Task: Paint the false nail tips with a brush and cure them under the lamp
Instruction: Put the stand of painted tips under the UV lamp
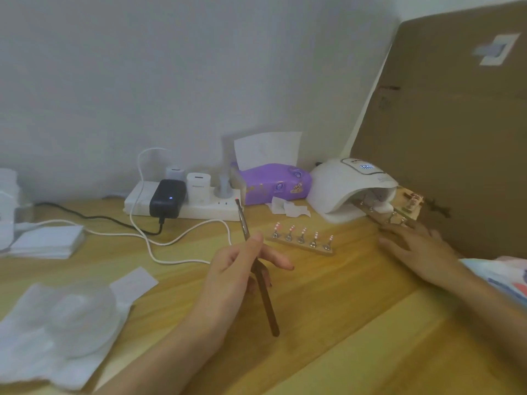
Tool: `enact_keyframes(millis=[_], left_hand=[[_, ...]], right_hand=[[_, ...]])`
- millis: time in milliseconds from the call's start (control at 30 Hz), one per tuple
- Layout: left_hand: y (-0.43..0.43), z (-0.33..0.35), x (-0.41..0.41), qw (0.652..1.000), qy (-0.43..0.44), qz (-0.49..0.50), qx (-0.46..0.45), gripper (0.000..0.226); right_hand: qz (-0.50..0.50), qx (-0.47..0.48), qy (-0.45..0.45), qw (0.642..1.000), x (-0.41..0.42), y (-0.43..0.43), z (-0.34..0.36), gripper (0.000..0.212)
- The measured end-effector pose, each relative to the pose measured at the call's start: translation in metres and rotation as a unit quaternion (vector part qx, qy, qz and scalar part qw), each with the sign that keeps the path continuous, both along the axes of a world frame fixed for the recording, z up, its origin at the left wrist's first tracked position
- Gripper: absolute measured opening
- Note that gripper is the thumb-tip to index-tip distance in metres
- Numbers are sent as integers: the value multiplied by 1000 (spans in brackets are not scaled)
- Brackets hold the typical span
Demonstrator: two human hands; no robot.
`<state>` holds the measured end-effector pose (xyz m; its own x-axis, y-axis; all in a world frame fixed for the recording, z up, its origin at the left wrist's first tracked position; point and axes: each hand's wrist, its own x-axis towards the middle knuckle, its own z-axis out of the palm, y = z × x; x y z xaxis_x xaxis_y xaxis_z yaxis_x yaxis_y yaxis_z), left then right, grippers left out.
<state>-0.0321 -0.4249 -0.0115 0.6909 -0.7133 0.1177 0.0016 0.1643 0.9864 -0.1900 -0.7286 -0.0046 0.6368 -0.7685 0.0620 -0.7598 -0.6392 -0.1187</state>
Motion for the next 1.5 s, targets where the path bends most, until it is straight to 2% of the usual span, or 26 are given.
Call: enact_keyframes(millis=[167, 367, 500, 633, 767, 867, 1000, 1233, 1367, 1500], left_hand=[[1, 0, 0, 1000, -14, 12, -12, 58], [0, -3, 1, 1000, -19, 7, 2, 57], [0, -2, 1, 1000, -21, 5, 3, 56], [0, -1, 0, 1000, -14, 4, 5, 55], [1, 0, 0, 1000, -13, 2, 3, 55], [0, 0, -1, 1000, -13, 1, 8, 54], [-1, 0, -1, 1000, -14, -4, 12, 54], [0, 1, -1, 1000, -11, -9, 11, 54], [0, 0, 0, 1000, -17, -10, 19, 53], [1, -1, 1, 1000, -20, -12, 15, 53]], right_hand=[[-9, -57, -7, 998, -2, -1, 0, 42], [-50, -116, 95, 987, -8, 18, -11, 66], [-88, -106, 102, 985, 3, 11, -8, 72], [-94, -80, 93, 988, 22, 3, -5, 64], [-76, -100, 76, 989, 26, -5, -11, 39], [-63, -103, 65, 991, 29, -11, -9, 45], [-50, -111, 62, 991, 39, -17, -5, 37], [-101, -164, 118, 974, 51, -38, 0, 38], [-138, -133, 108, 976, 56, -46, 4, 42], [-80, -55, 79, 992, 44, -39, 1, 52]])
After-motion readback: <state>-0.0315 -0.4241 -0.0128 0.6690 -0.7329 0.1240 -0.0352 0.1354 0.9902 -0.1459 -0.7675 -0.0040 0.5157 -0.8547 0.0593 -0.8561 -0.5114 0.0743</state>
